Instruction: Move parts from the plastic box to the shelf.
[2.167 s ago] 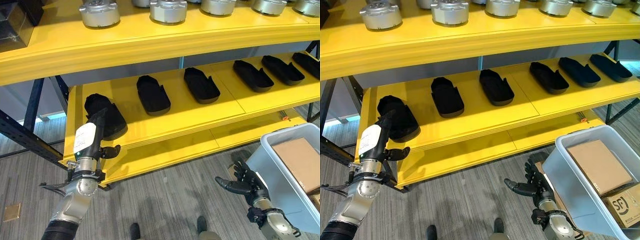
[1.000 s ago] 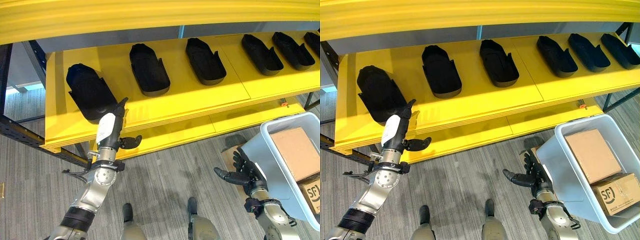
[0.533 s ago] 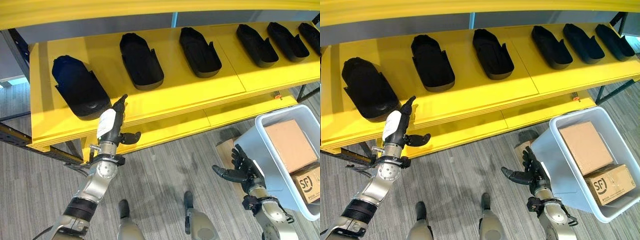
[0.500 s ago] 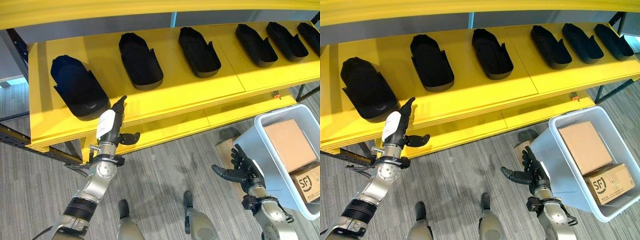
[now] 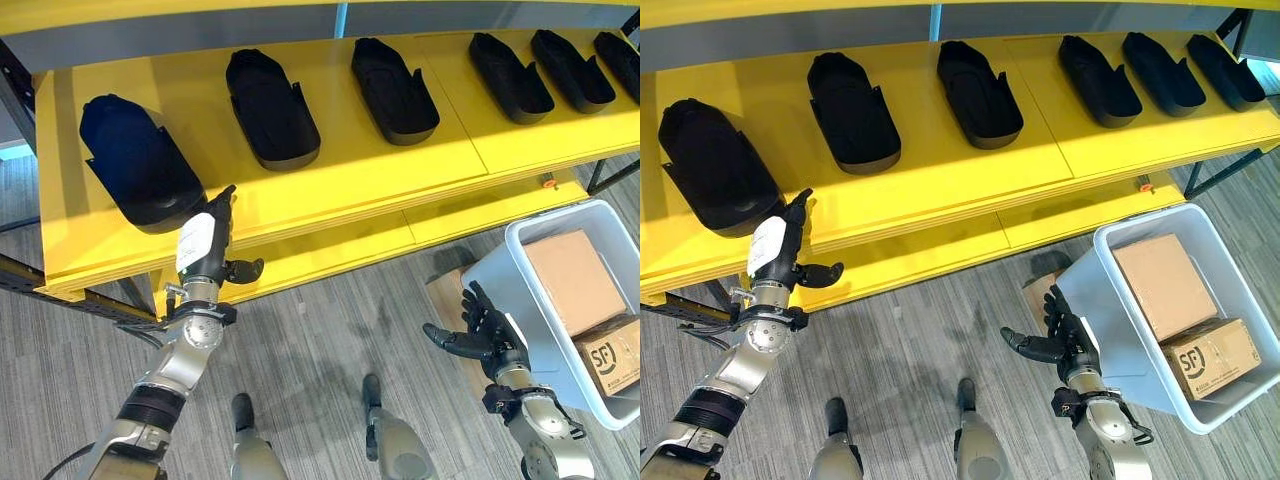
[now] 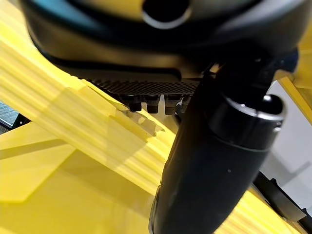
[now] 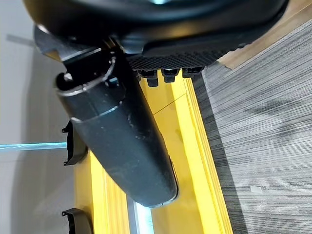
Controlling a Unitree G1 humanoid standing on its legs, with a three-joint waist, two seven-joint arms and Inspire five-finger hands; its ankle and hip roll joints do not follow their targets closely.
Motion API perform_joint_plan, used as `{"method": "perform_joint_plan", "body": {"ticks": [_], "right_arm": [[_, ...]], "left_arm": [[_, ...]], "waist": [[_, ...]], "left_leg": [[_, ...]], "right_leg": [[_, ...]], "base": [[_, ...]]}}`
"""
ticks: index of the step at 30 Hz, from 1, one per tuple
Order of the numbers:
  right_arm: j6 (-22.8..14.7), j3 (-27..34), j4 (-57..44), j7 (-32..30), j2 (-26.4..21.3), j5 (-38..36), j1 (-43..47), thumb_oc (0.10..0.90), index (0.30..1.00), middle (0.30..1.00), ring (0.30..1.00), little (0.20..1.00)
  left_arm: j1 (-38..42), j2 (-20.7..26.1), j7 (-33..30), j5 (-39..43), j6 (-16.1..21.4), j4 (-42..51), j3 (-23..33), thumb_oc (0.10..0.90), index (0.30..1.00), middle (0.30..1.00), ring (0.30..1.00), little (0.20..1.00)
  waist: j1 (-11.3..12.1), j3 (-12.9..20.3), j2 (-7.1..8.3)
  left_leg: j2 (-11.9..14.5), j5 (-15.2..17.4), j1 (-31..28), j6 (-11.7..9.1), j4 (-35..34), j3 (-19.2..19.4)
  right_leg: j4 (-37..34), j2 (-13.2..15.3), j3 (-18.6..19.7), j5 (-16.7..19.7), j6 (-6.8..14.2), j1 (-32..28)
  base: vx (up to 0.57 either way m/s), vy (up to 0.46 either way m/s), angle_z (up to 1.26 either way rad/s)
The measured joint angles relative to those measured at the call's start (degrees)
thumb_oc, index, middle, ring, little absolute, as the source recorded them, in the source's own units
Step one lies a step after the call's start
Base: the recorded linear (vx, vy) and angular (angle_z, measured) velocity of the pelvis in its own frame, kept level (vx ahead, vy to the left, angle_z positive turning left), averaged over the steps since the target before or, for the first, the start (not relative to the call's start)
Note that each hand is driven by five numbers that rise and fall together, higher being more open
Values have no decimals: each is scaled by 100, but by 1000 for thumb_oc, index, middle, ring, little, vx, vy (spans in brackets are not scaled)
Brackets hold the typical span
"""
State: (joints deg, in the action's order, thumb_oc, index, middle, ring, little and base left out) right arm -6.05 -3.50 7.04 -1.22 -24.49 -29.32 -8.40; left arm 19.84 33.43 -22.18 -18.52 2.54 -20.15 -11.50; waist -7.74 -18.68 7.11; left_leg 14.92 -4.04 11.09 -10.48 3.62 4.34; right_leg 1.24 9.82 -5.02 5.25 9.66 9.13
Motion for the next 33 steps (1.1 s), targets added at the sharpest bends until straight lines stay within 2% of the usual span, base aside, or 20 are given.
{"method": "perform_joint_plan", "body": {"ticks": [12,33], "right_arm": [[-8,-10,1,-1,-9,-4,168,900,1000,1000,1000,1000],[-18,-10,0,16,-41,1,235,900,1000,1000,1000,1000]], "left_arm": [[137,422,1,-101,-16,-63,6,900,1000,1000,1000,1000],[157,787,33,-482,1,-241,56,900,1000,1000,1000,1000]], "waist": [[9,-86,-3],[63,-258,-84]], "left_leg": [[-2,32,134,-3,114,-58],[-4,96,285,-4,308,-155]], "right_leg": [[2,1,-19,16,-17,48],[34,3,-36,14,-18,73]], "base": [[0,2,0],[0,2,1]]}}
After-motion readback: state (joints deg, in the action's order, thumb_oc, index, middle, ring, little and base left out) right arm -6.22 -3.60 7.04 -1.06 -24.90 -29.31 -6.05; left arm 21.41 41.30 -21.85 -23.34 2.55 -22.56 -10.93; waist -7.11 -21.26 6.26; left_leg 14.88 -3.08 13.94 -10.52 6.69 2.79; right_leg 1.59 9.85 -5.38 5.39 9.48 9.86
